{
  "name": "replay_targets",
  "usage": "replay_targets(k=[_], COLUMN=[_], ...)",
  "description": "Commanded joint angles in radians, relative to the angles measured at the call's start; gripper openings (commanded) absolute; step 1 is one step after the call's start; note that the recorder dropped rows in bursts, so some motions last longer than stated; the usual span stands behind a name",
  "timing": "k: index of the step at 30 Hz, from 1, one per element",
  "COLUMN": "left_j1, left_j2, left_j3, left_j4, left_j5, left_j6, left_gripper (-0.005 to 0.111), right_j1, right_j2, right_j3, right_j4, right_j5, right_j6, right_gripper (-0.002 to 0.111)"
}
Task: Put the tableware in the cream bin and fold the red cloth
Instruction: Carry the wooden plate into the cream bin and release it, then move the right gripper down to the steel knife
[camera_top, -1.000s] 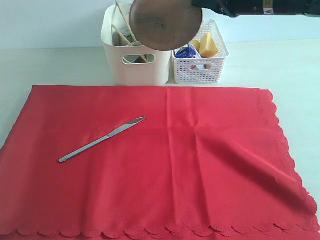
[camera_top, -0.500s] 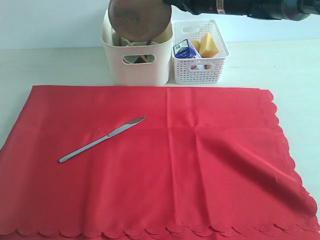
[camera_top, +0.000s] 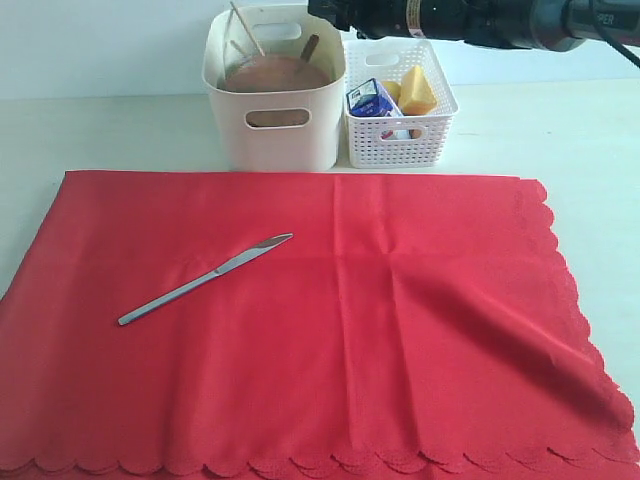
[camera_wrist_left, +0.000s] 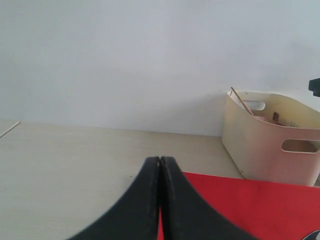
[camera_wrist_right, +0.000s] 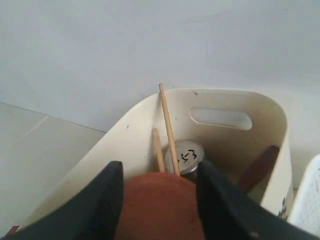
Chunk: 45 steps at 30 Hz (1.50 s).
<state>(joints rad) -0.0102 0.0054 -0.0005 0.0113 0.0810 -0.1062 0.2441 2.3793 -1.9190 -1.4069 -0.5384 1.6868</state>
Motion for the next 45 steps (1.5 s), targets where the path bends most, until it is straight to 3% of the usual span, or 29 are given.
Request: replay_targets(k=[1, 3, 9, 14, 18, 25, 36, 45], left_j1=[-0.002, -0.002, -0.002, -0.002, -0.002, -0.002, -0.002, -0.002], left_j2=[-0.005, -0.005, -0.005, -0.005, -0.005, -0.005, -0.005, -0.005], left_j3=[0.001, 0.001, 0.001, 0.001, 0.001, 0.001, 0.001, 0.001], left_j4=[-0.003, -0.003, -0.003, -0.003, -0.003, -0.003, -0.003, -0.003], left_j5=[-0.001, -0.001, -0.001, -0.001, -0.001, -0.001, -0.001, -0.001], left_j6=[-0.001, -0.001, -0.001, -0.001, -0.001, -0.001, -0.001, -0.001], left_gripper=[0.003, 0.003, 0.003, 0.003, 0.003, 0.003, 0.003, 0.003], right_j1=[0.006, 0.001, -0.027, -0.06, -0.065, -0.065, -0.058, 0.034], right_j2=[-0.004, -0.004, -0.029, -0.086, -0.142, -0.207, -0.362, -0.435], right_j3=[-0.006, -0.006, -0.007, -0.007, -0.003, 0.009, 0.303, 0.449], right_j4=[0.006, -0.011, -0.135, -0.33, -0.337, -0.337, -0.337, -0.337], right_j5=[-0.002, -0.048, -0.147, -0.239, -0.323, -0.491, -0.521, -0.504], right_j6=[0.003, 0.04, 0.081, 0.233, 0.262, 0.277, 0.169, 0.048], right_gripper=[0.063, 0.067, 0.065, 0.043, 0.022, 0.0, 0.0, 0.0])
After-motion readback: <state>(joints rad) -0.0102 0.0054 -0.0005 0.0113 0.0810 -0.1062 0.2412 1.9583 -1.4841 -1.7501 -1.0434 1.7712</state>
